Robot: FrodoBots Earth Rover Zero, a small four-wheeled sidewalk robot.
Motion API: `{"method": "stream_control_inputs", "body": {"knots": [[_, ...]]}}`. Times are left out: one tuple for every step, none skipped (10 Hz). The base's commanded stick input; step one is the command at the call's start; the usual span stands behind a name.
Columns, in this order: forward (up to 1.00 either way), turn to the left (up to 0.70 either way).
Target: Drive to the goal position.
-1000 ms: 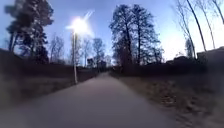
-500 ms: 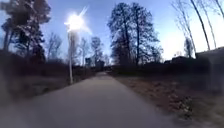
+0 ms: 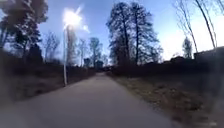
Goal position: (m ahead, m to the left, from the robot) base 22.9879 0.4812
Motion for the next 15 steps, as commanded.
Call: {"method": "stream_control_inputs", "body": {"knots": [[1.0,0.0],[1.0,0.0],[1.0,0.0],[1.0,0.0],[1.0,0.0],[1.0,0.0],[1.0,0.0],[1.0,0.0],[1.0,0.0],[1.0,0.0],[1.0,0.0],[1.0,0.0],[1.0,0.09],[1.0,0.18],[1.0,0.27]]}}
